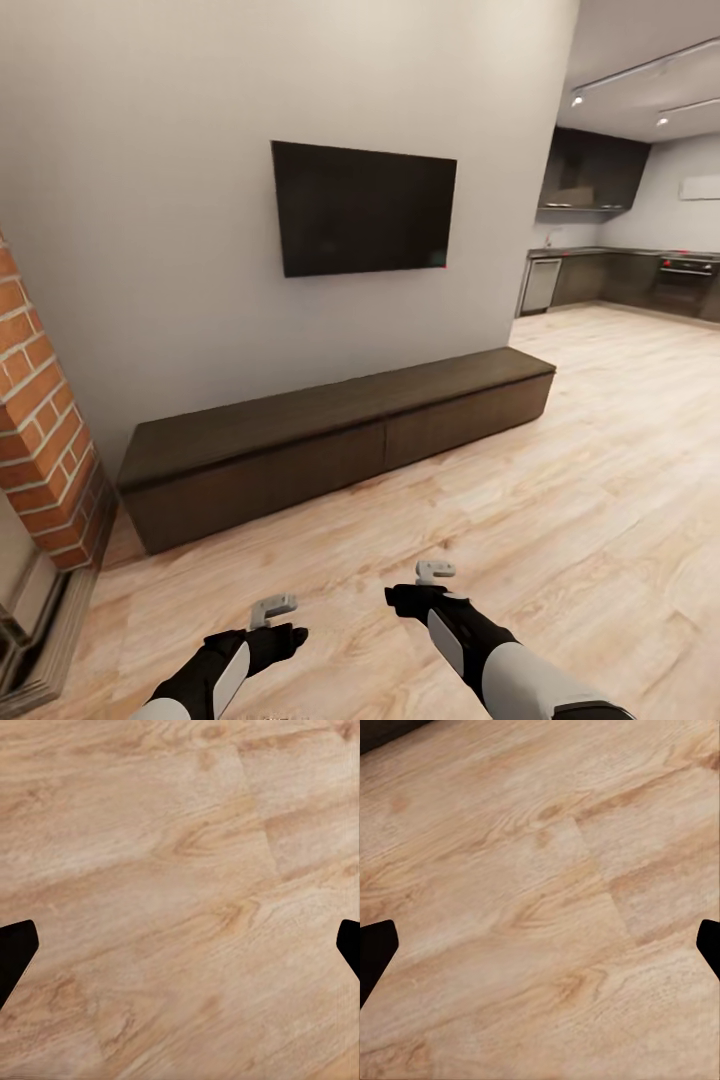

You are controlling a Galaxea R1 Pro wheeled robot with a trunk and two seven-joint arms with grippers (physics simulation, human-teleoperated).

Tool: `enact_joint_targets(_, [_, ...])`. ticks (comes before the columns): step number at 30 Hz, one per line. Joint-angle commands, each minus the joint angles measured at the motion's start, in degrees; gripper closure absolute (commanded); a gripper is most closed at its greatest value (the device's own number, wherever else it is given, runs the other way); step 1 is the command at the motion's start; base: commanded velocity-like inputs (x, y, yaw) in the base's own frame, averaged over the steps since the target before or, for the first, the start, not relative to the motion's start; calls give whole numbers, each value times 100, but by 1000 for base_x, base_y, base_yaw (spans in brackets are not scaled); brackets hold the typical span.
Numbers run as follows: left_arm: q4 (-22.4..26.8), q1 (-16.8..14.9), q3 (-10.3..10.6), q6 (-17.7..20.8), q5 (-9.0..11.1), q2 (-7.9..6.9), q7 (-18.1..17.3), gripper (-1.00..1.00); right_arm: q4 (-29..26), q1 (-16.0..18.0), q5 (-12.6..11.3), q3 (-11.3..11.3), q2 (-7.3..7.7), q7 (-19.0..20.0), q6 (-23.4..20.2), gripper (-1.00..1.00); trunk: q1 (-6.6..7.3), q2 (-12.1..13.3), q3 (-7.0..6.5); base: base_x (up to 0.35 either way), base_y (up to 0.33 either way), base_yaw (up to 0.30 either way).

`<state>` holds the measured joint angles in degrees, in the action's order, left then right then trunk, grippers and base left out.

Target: Place each of the two pumpkins and all three candles from the living room inside a cabinet in the living room (use any cabinet), then make sure every cabinet is closed, and position the cauldron so it is next to a table in the living room.

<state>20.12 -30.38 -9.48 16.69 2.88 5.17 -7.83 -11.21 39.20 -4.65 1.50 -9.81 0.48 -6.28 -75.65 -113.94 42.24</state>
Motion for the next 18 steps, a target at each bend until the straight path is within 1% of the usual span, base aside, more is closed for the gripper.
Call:
enact_joint_targets(1, [10, 0, -36, 45, 29, 3, -16, -100, -12, 0, -47, 17, 0, 5, -31, -100, 1, -3, 6, 0, 0, 294])
enact_joint_targets(5, [10, -2, -33, 41, 29, 6, -16, -100, -12, 0, -47, 17, 2, 5, -31, -100, 1, -3, 6, 1, -3, 294])
enact_joint_targets(10, [10, 0, -32, 43, 29, 10, -16, -100, -8, 0, -45, 19, -2, 5, -31, -100, 1, -3, 6, 55, -73, 295])
enact_joint_targets(18, [10, -1, -28, 37, 37, 11, -17, -100, -1, 0, -44, 21, -2, 5, -31, -100, 1, -3, 6, 78, -160, 295])
